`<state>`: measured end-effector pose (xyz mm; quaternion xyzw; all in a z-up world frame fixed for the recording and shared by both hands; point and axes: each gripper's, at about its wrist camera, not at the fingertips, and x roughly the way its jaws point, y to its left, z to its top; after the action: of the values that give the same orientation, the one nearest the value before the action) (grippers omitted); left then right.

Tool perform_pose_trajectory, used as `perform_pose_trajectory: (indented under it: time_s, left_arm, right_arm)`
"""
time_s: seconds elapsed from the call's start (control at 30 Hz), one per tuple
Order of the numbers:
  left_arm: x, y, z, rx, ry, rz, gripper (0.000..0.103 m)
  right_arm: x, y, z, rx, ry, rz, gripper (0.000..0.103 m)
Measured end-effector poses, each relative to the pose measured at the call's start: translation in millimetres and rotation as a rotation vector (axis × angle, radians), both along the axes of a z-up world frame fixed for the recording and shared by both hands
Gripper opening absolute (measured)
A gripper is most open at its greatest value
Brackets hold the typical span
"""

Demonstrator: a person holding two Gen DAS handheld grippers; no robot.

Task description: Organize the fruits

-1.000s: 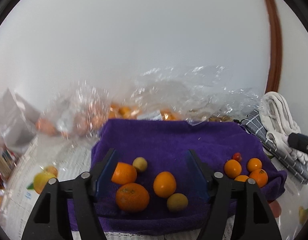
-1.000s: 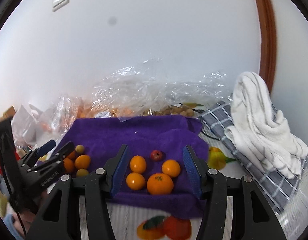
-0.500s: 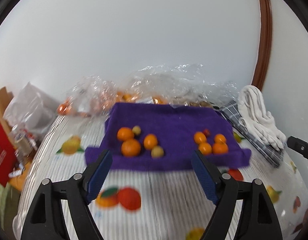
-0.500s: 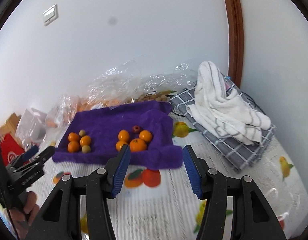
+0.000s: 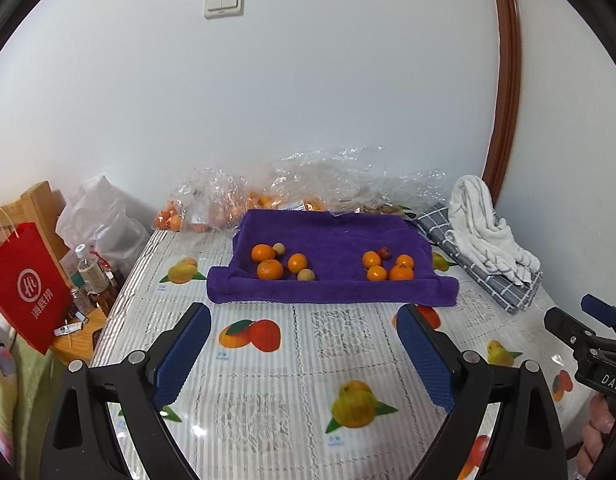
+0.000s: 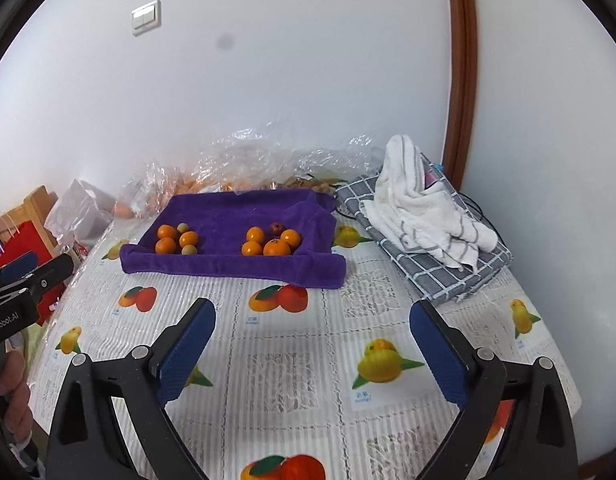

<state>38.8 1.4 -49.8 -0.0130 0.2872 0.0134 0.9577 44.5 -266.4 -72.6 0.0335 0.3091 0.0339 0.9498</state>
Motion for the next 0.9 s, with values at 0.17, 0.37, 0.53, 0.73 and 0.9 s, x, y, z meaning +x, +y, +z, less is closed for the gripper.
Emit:
perform_pose_trajectory:
  time_s: [0.17, 0.37, 0.53, 0.73, 0.9]
  left_arm:
    - [-14, -7, 8, -0.01, -0.014, -0.01, 0.094]
    - [-21, -14, 11, -0.013, -0.014, -0.021, 0.094]
    - [-24, -18, 12, 0.007, -0.013, -0.022, 0.094]
    - [-25, -18, 12, -0.001, -0.014, -0.024, 0.094]
    - [-26, -18, 12, 0.006, -0.011, -0.031, 0.094]
  right_arm:
    - [-15, -8, 8, 0.017, -0.015, -0.01, 0.097]
    - [-26, -11, 13, 0.006, -0.024, -0.017, 0.098]
    - [-31, -12, 14, 0.007, -0.028, -0.017, 0.098]
    - [-34, -13, 15, 0.009, -0.031, -0.016, 0.098]
    - [-36, -13, 16, 0.012, -0.039, -0.017, 0.098]
